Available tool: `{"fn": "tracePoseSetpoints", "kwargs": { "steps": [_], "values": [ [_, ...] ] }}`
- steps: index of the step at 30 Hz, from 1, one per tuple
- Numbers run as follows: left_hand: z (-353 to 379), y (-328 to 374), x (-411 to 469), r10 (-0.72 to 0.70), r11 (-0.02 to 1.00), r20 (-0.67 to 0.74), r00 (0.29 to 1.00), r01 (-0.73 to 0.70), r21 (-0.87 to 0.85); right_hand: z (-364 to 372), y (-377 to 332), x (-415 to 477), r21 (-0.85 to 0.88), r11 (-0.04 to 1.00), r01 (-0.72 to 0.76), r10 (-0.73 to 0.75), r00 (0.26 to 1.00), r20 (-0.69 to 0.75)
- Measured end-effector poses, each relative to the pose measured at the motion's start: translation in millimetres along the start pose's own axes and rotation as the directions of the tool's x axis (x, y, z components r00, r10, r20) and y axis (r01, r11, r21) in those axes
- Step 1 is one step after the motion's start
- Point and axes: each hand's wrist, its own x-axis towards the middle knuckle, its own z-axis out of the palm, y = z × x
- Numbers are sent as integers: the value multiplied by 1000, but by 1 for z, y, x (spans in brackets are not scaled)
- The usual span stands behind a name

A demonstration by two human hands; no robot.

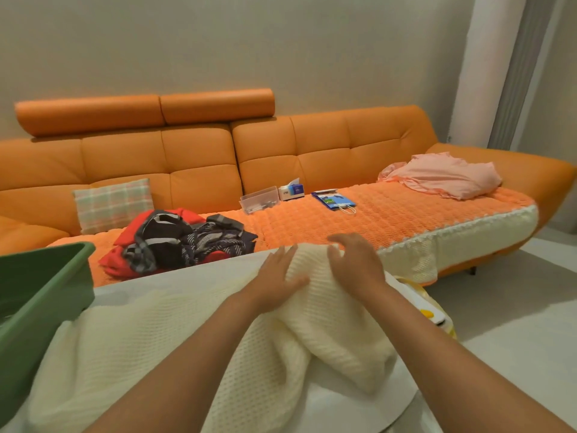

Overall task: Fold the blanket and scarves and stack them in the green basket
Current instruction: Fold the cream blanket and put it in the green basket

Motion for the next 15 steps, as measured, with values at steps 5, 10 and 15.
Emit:
{"fn": "tracePoseSetpoints", "kwargs": {
  "steps": [5,10,15],
  "values": [
    [-4,-9,-24,1,977,-258,966,-56,-208,21,-9,-15,-192,908,371,-189,775,603],
    [-1,-15,-65,-123,903,-349,929,250,350,15,13,1,-480,843,245,-57,926,373],
    [26,-22,-45,-318,886,185,930,222,408,25,0,-7,-774,540,331,-174,943,282]
  ]
}}
